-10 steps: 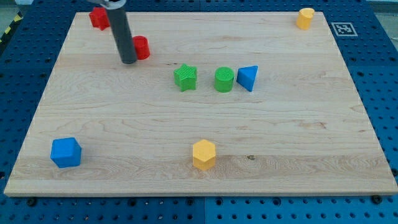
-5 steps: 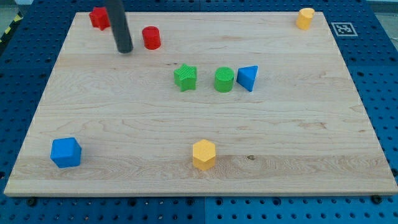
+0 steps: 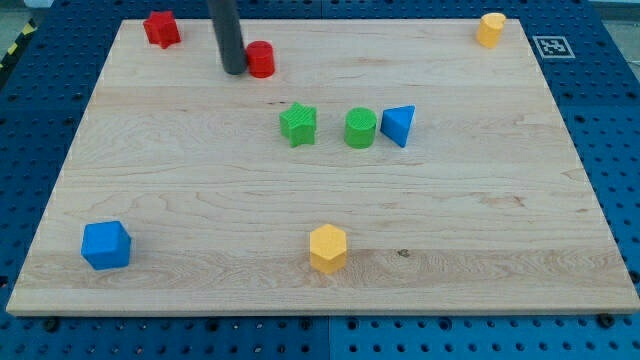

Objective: Move the red circle towards top center

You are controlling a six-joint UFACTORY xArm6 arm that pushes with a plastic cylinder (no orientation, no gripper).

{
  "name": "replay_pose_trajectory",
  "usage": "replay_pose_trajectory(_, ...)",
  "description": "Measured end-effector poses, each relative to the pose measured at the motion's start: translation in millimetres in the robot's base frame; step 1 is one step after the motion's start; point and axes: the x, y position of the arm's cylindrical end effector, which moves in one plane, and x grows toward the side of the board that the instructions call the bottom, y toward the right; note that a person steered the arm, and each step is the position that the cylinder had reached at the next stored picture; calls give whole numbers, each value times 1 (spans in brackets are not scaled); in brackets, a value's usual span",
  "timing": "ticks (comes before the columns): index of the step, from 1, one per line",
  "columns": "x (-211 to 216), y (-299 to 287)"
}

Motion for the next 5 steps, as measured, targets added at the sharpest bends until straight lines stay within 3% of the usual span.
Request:
replay_pose_trajectory(2, 1, 31)
replay_pose_trajectory(4, 24, -23)
replay_pose_trajectory(5, 85, -26)
